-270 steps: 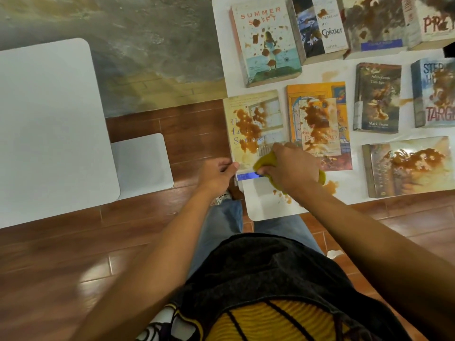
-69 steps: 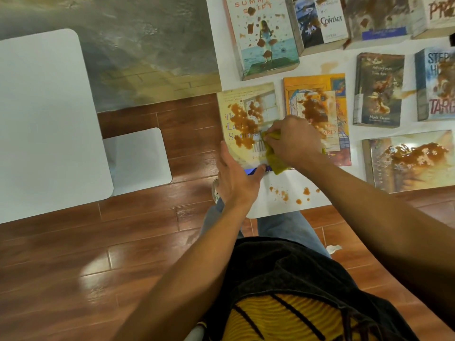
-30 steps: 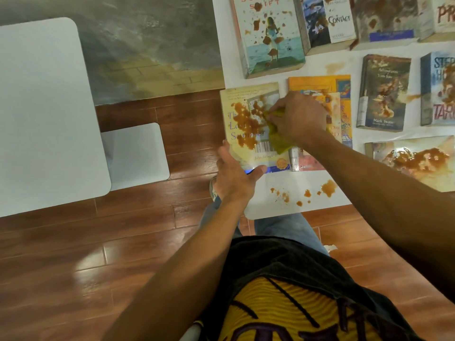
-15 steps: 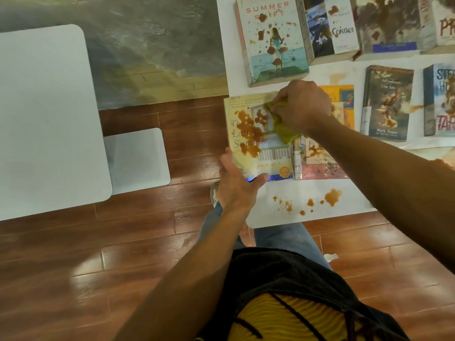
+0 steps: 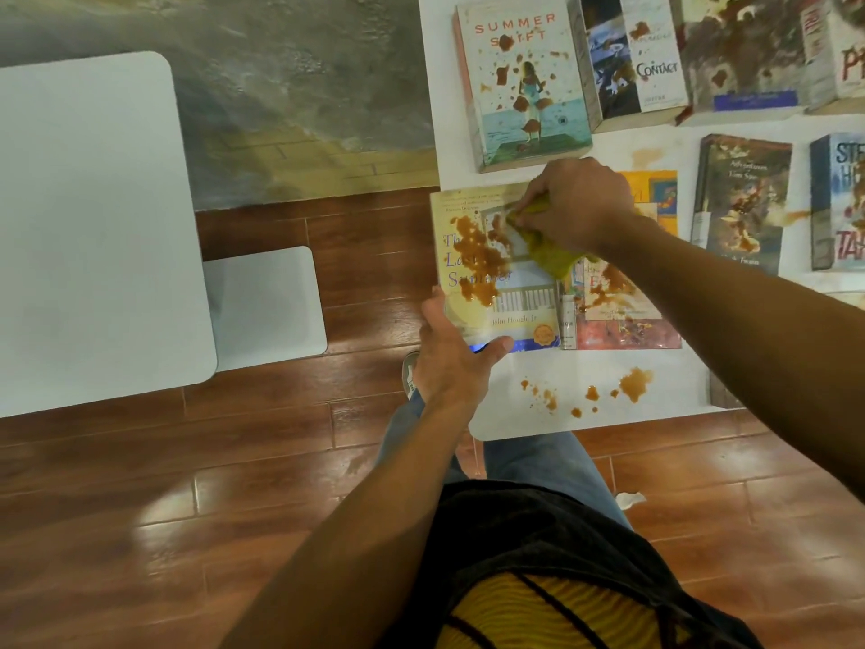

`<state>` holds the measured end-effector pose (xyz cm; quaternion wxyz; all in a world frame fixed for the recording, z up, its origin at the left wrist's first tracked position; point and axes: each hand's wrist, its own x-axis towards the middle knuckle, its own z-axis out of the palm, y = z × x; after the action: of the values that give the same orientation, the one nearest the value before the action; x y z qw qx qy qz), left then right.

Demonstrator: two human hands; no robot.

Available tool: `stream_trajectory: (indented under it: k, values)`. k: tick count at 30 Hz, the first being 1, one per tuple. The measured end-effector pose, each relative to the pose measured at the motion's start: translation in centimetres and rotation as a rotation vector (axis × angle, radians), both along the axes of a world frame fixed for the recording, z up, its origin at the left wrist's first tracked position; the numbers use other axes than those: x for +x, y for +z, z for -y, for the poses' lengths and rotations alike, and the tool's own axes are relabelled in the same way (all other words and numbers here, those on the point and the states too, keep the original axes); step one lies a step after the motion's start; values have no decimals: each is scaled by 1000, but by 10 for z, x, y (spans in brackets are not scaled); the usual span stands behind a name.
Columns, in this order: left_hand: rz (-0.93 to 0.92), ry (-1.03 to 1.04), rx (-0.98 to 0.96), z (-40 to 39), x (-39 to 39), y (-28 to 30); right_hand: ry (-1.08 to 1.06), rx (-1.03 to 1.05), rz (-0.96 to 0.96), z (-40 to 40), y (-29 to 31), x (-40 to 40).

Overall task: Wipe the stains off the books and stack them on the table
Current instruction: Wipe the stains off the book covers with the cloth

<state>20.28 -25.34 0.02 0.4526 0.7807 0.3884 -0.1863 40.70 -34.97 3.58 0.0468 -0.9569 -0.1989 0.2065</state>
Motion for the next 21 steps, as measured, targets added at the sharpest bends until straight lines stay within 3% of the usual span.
stream_trajectory:
  k: [2, 7, 12, 16, 21]
  values:
    - [-7, -1, 9, -1, 1, 0, -32, 29, 49, -5, -2, 0]
    - [-8, -16, 18, -1, 1, 2, 230, -11, -10, -7, 2, -1]
    - [-28, -20, 17, -3, -1, 1, 170, -2, 93, -15, 4, 10]
    - [-37, -28, 19, -2, 1, 2, 216, 2, -25, -14, 5, 7]
    - [-25, -8, 4, -2, 1, 3, 160, 33, 57, -19, 4, 8]
